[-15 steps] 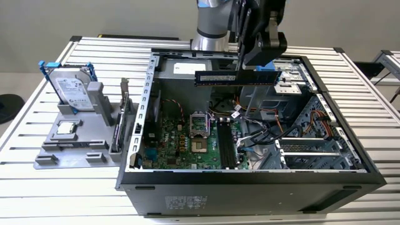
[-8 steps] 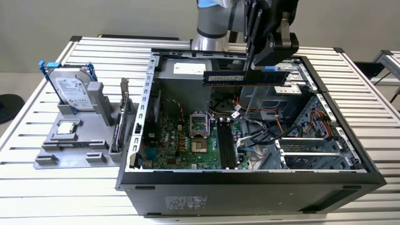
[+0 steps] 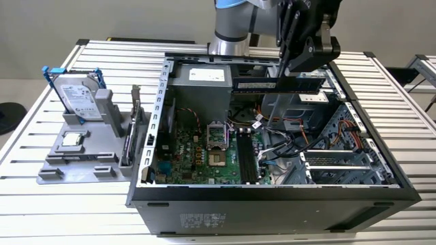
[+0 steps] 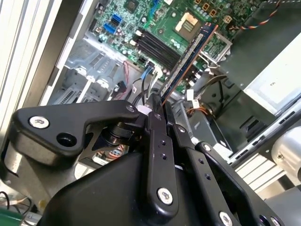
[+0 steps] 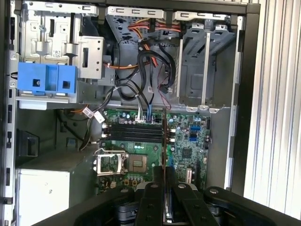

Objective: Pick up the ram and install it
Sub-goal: 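Pick up the ram and move it above insertion slot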

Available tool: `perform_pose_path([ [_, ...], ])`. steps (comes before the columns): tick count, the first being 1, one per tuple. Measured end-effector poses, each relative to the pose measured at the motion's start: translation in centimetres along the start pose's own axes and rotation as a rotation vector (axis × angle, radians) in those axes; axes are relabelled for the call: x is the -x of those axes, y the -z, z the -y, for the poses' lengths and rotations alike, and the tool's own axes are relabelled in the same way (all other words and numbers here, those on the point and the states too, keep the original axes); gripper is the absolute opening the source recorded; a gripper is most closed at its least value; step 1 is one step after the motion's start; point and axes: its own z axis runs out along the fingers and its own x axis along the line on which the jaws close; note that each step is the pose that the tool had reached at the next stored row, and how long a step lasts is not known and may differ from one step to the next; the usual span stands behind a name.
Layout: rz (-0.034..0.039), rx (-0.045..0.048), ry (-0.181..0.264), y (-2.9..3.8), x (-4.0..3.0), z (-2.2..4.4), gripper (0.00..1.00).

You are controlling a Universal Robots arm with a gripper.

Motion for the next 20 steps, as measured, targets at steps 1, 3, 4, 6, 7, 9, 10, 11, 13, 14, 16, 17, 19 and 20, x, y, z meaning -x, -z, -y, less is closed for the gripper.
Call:
perform_pose_path([
  [1,0.0000,0.0000,0.000,0.00,0.01,-0.17,0.00],
  [3,0.0001,-0.0001,0.000,-0.01,0.02,-0.49,0.00],
  [4,0.0001,-0.0001,-0.001,-0.01,0.02,-0.65,0.00],
  [6,0.0001,-0.0001,-0.001,-0.01,0.03,-0.94,0.00],
  [7,0.0000,-0.0001,-0.001,-0.02,0.03,-1.08,0.00],
  [9,0.0000,-0.0001,-0.001,-0.03,0.04,-1.34,0.00],
  [10,0.0001,-0.0001,-0.001,-0.02,0.05,-1.46,0.00],
  [11,0.0000,0.0000,-0.001,-0.03,0.05,-1.56,0.00],
  [13,0.0000,-0.0001,-0.001,-0.03,0.06,-1.76,0.00],
  [14,0.0001,-0.0001,-0.001,-0.03,0.06,-1.84,0.00],
  [16,0.0000,-0.0001,-0.001,-0.04,0.06,-1.96,0.00],
  [17,0.0000,-0.0001,-0.001,-0.04,0.05,-1.98,0.00],
  [19,0.0001,-0.0001,-0.002,-0.04,0.02,-1.99,0.00],
  [20,0.0000,-0.0001,-0.002,-0.04,0.00,-2.00,0.00],
])
